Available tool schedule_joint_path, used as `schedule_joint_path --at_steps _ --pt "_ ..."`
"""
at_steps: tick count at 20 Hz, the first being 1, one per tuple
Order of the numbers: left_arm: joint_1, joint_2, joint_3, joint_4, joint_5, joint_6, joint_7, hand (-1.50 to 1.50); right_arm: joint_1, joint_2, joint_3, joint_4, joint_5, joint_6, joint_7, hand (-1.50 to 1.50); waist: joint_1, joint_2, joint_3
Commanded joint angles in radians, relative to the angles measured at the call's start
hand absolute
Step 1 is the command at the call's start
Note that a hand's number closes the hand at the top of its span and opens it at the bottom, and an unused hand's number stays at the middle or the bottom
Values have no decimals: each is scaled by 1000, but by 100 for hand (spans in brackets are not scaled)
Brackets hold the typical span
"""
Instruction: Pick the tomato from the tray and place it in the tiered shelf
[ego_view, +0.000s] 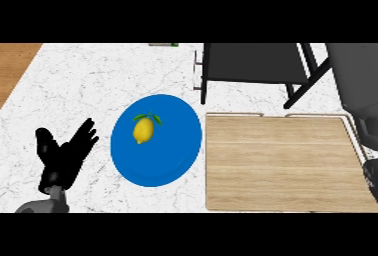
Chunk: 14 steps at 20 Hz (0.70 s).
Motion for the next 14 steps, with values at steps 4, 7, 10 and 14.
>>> schedule_joint_path --at_steps 4,7,10,14 --pt "4 2 6 41 -18 -9 -32 0 9 -8 -29 128 -13 -88 -166 150 -4 1 -2" --pt "-26 -26 -13 43 -36 20 -3 0 -55 1 -21 164 -1 -70 -133 150 -6 0 -2" --pt "-23 -10 5 43 -18 -1 6 0 -67 -30 -39 199 -15 -54 -167 150 -4 0 -2" --pt "-48 -21 16 79 -28 22 2 0 -83 -72 -10 232 18 -7 -193 150 -8 0 -2"
